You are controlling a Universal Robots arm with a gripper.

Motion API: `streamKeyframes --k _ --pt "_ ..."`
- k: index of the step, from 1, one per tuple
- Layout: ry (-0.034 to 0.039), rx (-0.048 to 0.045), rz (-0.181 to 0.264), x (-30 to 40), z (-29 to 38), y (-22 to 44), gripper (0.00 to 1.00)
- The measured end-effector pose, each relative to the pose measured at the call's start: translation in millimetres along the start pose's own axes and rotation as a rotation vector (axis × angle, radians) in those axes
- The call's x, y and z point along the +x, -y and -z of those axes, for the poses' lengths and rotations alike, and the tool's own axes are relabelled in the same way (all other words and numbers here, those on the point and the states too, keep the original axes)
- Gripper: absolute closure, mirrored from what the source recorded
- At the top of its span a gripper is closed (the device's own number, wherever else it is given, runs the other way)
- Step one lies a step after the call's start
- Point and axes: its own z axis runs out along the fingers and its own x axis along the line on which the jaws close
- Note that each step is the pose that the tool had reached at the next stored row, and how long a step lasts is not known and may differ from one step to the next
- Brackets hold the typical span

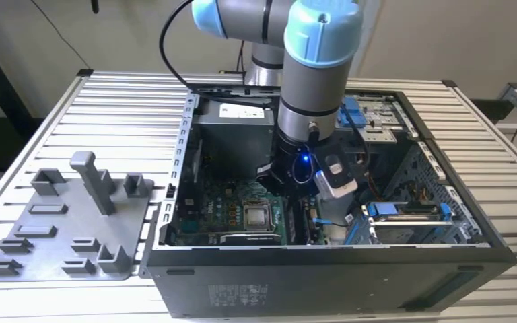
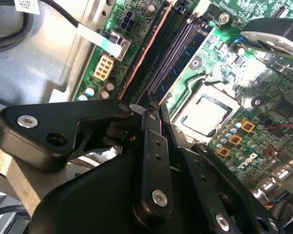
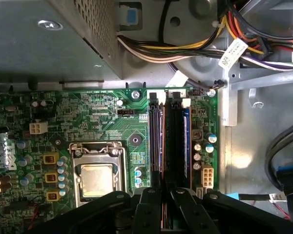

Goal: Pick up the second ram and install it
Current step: 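Insert the second ram into the second slot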

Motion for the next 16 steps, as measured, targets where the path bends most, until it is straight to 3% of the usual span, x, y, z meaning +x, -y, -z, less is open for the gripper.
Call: streamKeyframes --k 9,16 --pt "0.0008 0.0013 0.0 0.0 0.1 -0.1 0.86" --pt "0.015 0.0058 0.003 0.0 0.6 0.0 0.86"
